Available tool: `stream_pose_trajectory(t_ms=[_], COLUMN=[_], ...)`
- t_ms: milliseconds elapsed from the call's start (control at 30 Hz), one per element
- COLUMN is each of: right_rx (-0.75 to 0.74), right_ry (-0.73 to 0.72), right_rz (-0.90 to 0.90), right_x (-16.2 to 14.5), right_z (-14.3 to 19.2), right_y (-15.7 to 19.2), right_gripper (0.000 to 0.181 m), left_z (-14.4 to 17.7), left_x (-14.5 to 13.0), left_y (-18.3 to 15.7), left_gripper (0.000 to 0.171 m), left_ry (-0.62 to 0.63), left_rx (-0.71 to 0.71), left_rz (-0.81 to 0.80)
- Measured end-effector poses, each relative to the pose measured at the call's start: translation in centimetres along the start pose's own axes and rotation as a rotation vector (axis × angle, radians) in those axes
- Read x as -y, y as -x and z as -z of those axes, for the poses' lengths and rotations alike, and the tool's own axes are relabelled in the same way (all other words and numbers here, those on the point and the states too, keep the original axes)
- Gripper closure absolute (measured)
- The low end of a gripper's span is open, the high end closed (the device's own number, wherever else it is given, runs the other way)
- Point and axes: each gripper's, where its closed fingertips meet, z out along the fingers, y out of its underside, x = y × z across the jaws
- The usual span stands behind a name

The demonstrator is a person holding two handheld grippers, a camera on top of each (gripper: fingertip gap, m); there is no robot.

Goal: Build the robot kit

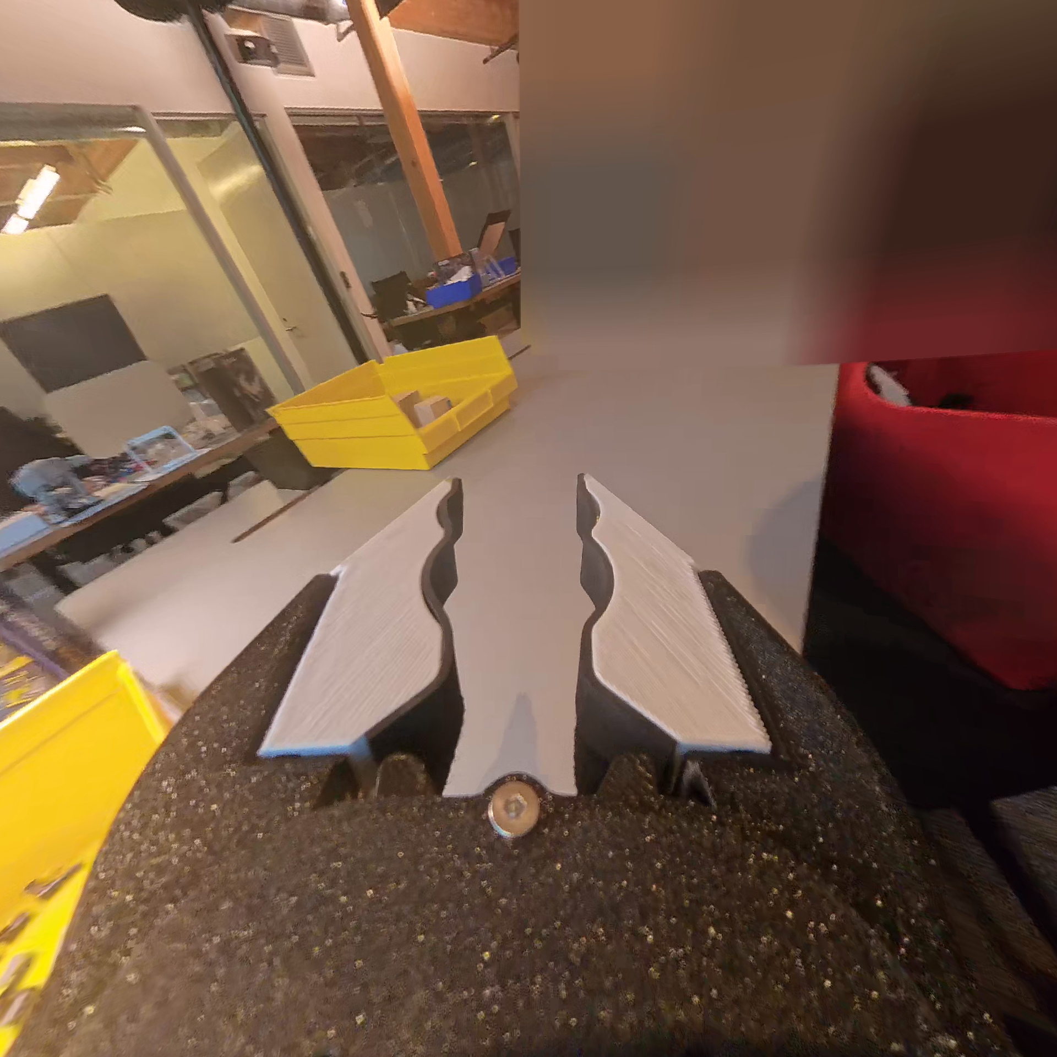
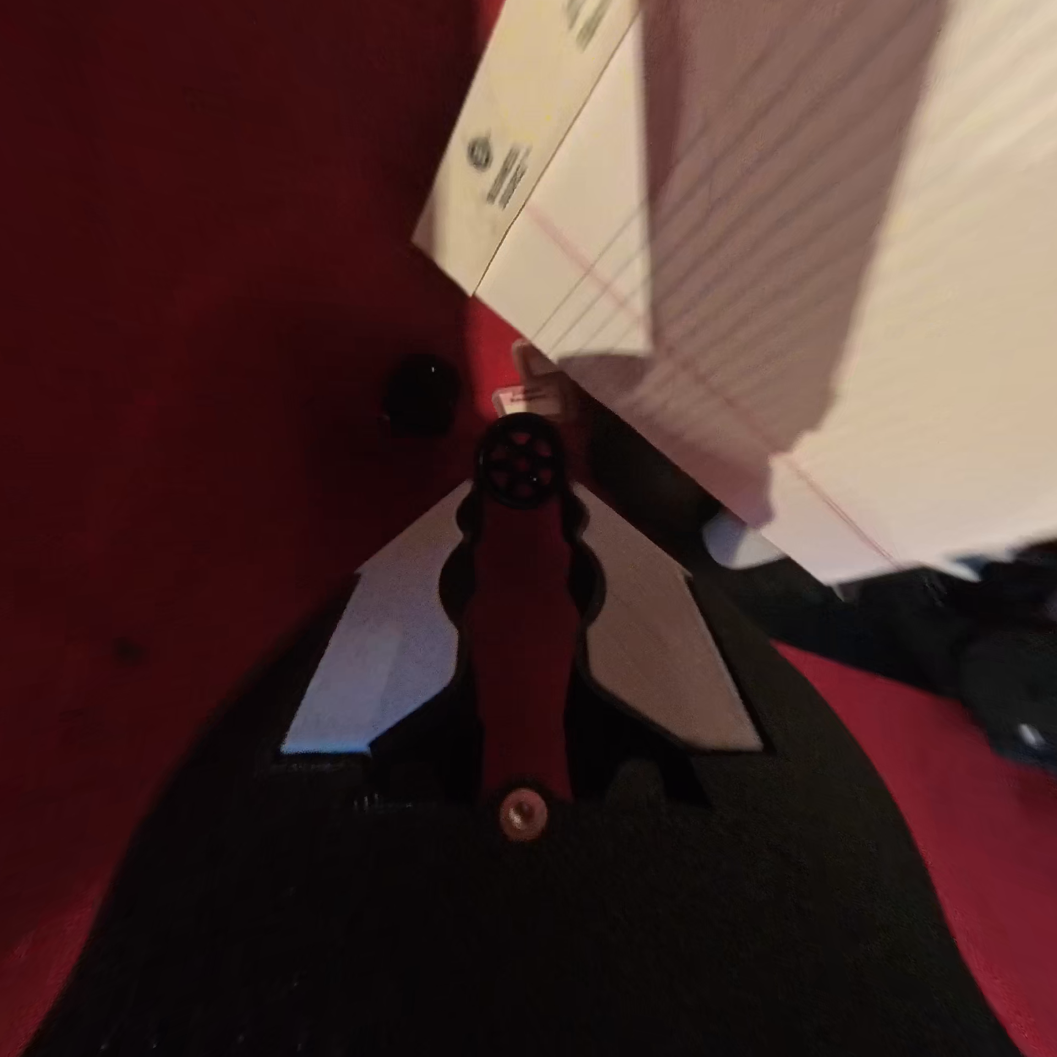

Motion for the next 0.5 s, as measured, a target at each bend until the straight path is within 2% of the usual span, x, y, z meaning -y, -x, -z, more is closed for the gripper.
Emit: stream_pose_trajectory(t_ms=[100, 200, 267, 400, 500], right_rx=[-0.131, -0.316, -0.421, -0.497, -0.487], right_ry=[-0.235, -0.578, -0.816, -1.211, -1.354], right_rz=[-0.163, -0.290, -0.318, -0.196, 0.005], right_x=[1.8, 4.3, 6.4, 13.2, 19.7], right_z=[7.5, 17.8, 25.2, 37.4, 42.1], right_y=[-2.1, -3.8, -3.3, 2.3, 8.2], right_gripper=[0.154, 0.154, 0.153, 0.153, 0.153], left_z=[-0.8, -1.7, -2.4, -3.8, -4.1], left_x=[0.6, 1.8, 2.7, 4.4, 5.6], left_y=[-2.7, -6.5, -9.3, -15.5, -19.8], left_gripper=[0.127, 0.124, 0.125, 0.124, 0.119], left_ry=[0.012, -0.006, -0.016, -0.021, 0.016], left_rx=[-0.154, -0.343, -0.469, -0.757, -0.970], left_rz=[0.090, 0.220, 0.337, 0.632, 0.848])
